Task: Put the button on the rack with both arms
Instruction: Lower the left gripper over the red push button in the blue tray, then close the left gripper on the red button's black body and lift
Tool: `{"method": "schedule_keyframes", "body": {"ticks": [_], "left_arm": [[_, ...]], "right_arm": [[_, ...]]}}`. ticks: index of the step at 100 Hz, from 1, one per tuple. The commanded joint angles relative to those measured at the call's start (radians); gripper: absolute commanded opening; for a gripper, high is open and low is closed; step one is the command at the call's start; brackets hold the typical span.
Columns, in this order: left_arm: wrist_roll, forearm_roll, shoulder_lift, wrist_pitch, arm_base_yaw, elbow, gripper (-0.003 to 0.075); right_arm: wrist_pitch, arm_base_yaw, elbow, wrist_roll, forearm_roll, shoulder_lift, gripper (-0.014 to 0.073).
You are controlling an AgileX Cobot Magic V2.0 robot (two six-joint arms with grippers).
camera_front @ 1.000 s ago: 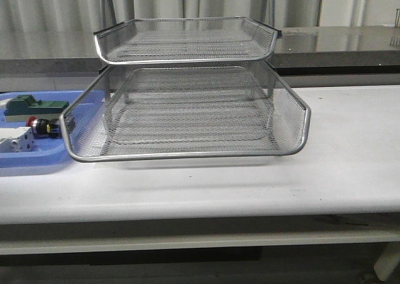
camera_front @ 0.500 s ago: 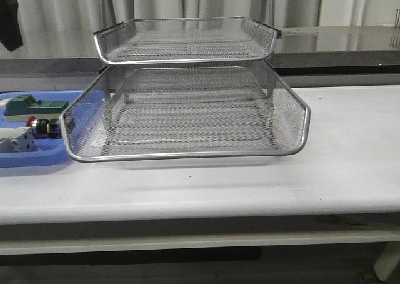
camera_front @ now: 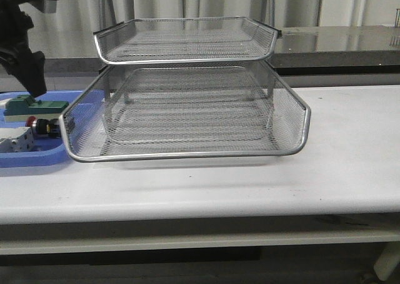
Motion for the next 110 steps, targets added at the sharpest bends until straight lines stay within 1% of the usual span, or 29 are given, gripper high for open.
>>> {"method": "schedule_keyframes", "body": {"ticks": [1,19,51,85,110], "left_arm": [[0.008,-0.011,-0.029,-0.056,-0.017,-0.037,0.0664],[0.031,-0.007,0.024,-0.068,-0.028,-0.049,0.0664],[0.031,0.016,0.094,-0.084,-0.033,-0.079,0.0664],[0.034,0.016,0.122,-0.122,-0.033,-0.095,0.0664],[0.034,0.018,0.158,-0.119,-0.033,-0.122,0.0664]], "right_arm": [[-0.049,0.001,-0.035,0.0,-0.013,0.001,-0.007],[-0.049,0.001,-0.035,0.0,-0.013,0.001,-0.007],[-0.049,0.001,-0.035,0.0,-0.013,0.001,-0.007],[-0.049,0.001,-0.035,0.0,-0.013,0.001,-0.007],[-0.049,0.001,-0.035,0.0,-0.013,0.001,-0.007]]}}
